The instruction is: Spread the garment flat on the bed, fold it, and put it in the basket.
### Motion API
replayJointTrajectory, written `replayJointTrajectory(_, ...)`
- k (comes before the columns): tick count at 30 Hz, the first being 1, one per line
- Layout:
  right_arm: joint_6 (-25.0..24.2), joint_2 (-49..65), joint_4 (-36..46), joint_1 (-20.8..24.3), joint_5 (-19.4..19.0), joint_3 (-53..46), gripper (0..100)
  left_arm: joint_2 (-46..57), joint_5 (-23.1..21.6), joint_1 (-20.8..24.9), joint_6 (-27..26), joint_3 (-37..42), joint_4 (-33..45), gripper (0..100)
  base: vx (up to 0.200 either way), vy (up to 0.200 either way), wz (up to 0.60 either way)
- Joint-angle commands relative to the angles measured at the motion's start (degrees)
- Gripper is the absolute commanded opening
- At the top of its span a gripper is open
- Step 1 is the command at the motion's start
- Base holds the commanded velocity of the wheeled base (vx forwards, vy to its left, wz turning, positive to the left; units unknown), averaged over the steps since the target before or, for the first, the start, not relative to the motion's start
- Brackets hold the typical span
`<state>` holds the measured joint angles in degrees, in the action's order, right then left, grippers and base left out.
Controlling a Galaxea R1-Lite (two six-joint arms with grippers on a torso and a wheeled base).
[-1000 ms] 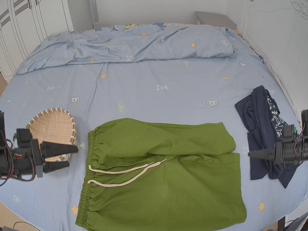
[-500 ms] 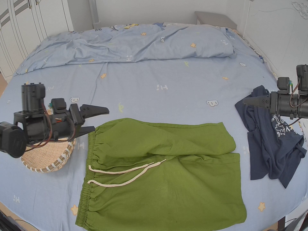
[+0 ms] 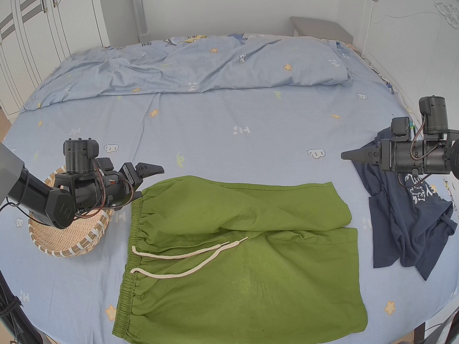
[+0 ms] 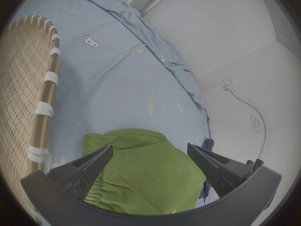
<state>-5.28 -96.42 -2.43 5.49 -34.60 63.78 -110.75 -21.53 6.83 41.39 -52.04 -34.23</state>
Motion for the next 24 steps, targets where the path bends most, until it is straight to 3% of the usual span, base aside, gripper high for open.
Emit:
replayJointTrajectory(1, 0.0, -1.1, 0.0, 0.1, 0.0, 0.1, 100, -1.6, 1.4, -2.3, -0.6, 0.0, 0.0, 100, 0.0, 0.0, 0.0)
replayJointTrajectory(11, 0.0, -1.5, 0.0, 0.2, 0.0, 0.1, 100, -0.7, 2.2, -6.9, -3.4, 1.9, 1.5, 100, 0.0, 0.0, 0.0)
replayJointTrajectory(24, 0.0, -1.8, 0.0, 0.2, 0.0, 0.1, 100, -3.8, 2.2, -3.0, -3.4, 2.8, -3.2, 100, 0.0, 0.0, 0.0)
